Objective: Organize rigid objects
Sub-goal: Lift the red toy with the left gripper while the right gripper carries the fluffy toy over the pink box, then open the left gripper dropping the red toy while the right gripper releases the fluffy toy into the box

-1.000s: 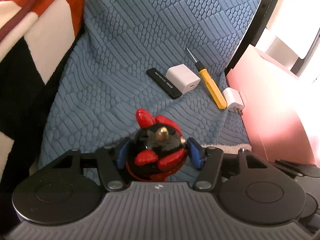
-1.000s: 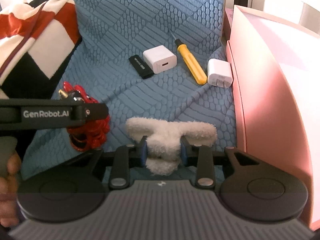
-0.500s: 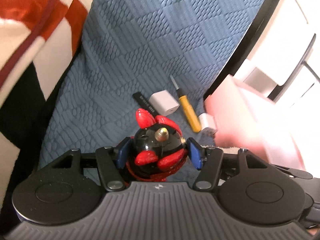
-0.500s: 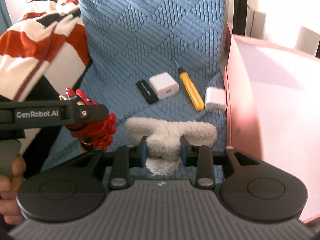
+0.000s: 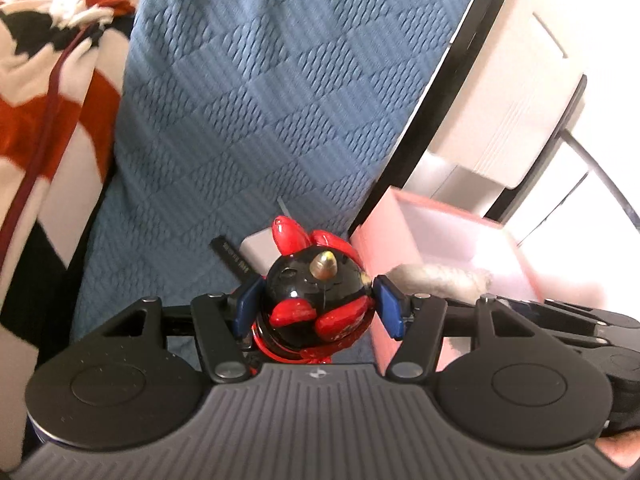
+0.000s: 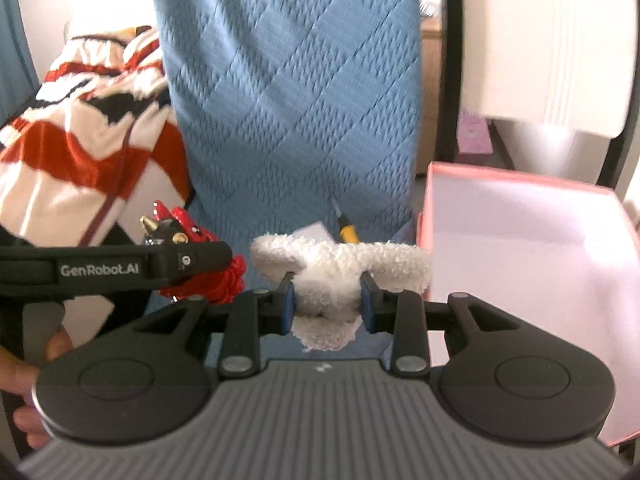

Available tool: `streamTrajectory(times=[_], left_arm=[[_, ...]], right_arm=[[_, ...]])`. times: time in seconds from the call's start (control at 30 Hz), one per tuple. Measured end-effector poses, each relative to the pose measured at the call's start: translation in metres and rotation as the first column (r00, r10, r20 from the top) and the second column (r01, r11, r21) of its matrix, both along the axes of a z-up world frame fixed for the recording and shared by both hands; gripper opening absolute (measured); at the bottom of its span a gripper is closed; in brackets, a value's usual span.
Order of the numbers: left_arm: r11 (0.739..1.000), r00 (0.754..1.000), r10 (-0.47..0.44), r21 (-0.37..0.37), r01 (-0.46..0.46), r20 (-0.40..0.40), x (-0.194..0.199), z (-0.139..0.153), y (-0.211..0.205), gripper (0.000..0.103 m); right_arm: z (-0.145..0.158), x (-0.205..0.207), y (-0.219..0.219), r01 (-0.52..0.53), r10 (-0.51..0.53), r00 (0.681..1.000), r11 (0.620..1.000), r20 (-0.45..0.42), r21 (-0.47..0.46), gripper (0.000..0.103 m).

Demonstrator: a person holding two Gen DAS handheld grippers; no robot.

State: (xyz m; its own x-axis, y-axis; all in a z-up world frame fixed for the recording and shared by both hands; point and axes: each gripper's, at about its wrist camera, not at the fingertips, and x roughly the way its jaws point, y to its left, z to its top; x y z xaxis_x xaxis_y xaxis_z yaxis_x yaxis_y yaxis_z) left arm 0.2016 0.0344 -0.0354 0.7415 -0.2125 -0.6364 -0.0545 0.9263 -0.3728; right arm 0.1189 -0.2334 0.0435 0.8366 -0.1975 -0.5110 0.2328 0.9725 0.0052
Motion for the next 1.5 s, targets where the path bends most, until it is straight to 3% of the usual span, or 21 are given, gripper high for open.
streamTrajectory(times=[0.17,0.37,0.63,0.87,1.2,1.37,1.5], left_arm=[[0.999,0.999,-0.013,-0.045,0.014,0.031,0.008,0.03,-0.006,0.065],[0.998,0.995,-0.063,-0.022,0.065,0.072,0.018,0.061,-0.038,0.065],[0.987,0.985,-0.153,-0.038,0.156,0.073,0.034,0.07,-0.1,0.066],[0.977,0.977,-0.213,-0.026,0.213,0.011,0.054,0.042,-0.15,0.066],[0.969,0.963,-0.247,-0.033,0.245,-0.109,0.079,-0.017,-0.186,0.066],[0.959,0.952,-0.28,0.021,0.284,-0.123,0.086,-0.03,-0.209,0.066],[0.954,0.943,-0.294,0.013,0.3,-0.155,0.091,-0.043,-0.221,0.066]], right_arm=[[0.03,-0.016,-0.013,0.018,-0.017,0.999,1.0,0.051,-0.016,0.035],[0.058,-0.039,-0.032,0.062,-0.057,0.994,0.997,0.092,-0.054,0.035],[0.057,-0.068,-0.07,0.142,-0.137,0.986,0.988,0.091,-0.057,0.035],[0.031,-0.082,-0.107,0.194,-0.193,0.98,0.981,0.046,-0.022,0.035],[-0.023,-0.084,-0.154,0.237,-0.234,0.971,0.97,-0.053,0.05,0.035],[-0.053,-0.08,-0.171,0.256,-0.245,0.963,0.962,-0.113,0.092,0.035],[-0.069,-0.078,-0.183,0.266,-0.249,0.958,0.957,-0.143,0.113,0.035]])
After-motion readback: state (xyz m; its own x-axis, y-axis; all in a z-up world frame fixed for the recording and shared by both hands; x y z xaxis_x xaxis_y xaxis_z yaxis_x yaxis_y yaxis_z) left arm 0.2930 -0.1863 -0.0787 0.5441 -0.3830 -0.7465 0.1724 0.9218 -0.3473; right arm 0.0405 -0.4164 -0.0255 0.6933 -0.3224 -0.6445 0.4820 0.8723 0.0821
